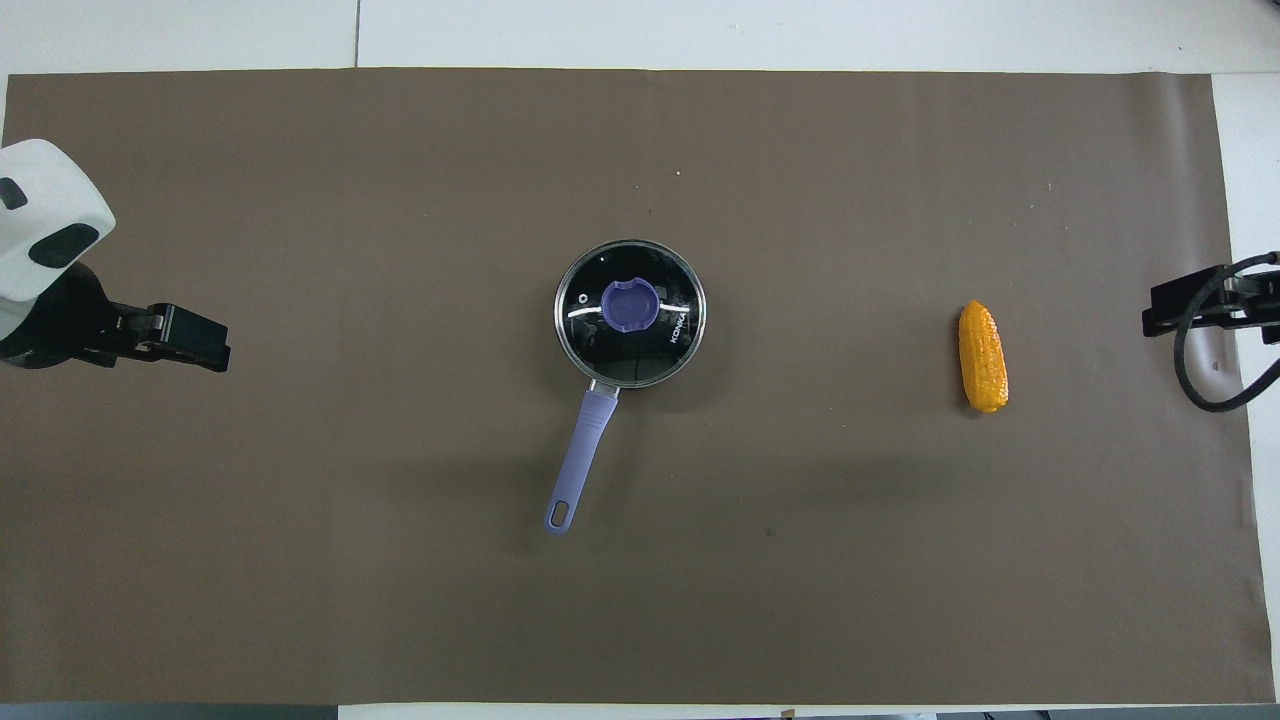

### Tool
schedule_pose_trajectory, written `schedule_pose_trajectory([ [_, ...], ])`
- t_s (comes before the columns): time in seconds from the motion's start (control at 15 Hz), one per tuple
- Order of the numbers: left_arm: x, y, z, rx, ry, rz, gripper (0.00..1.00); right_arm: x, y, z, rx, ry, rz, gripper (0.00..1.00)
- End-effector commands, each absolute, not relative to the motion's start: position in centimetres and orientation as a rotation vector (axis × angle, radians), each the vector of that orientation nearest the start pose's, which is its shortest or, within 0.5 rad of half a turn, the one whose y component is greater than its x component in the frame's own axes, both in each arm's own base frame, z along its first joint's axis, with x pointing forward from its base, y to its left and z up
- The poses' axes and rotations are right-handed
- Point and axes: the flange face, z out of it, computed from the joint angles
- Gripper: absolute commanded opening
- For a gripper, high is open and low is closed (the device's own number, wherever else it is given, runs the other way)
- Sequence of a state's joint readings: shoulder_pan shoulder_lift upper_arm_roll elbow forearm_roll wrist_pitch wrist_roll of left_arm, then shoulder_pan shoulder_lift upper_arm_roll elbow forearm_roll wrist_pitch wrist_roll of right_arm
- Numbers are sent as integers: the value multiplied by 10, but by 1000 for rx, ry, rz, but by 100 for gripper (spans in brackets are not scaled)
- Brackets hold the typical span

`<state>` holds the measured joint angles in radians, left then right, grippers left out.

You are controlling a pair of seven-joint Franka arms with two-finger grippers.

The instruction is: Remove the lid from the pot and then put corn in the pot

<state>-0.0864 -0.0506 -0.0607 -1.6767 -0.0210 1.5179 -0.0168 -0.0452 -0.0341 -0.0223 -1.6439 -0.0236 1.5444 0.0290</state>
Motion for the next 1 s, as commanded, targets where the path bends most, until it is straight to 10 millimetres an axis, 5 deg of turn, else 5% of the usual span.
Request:
schedule_pose_trajectory([
  [0.0, 517, -82, 600, -3132, 199, 155, 100, 535, -39, 609, -3147, 108, 83, 100],
  [0.33, 518, -79, 601, -3142, 187, 142, 100, 534, -36, 599, -3145, 105, 56, 100],
  [0.53, 524, -94, 602, -3148, 211, 71, 100, 527, -26, 564, -3140, 89, -5, 100],
  [0.73, 532, -157, 596, -3185, 200, 52, 100, 535, -25, 498, -3139, 73, 9, 100],
  [0.93, 558, -252, 564, -3199, 162, 114, 100, 542, -24, 432, -3139, 73, 0, 100],
])
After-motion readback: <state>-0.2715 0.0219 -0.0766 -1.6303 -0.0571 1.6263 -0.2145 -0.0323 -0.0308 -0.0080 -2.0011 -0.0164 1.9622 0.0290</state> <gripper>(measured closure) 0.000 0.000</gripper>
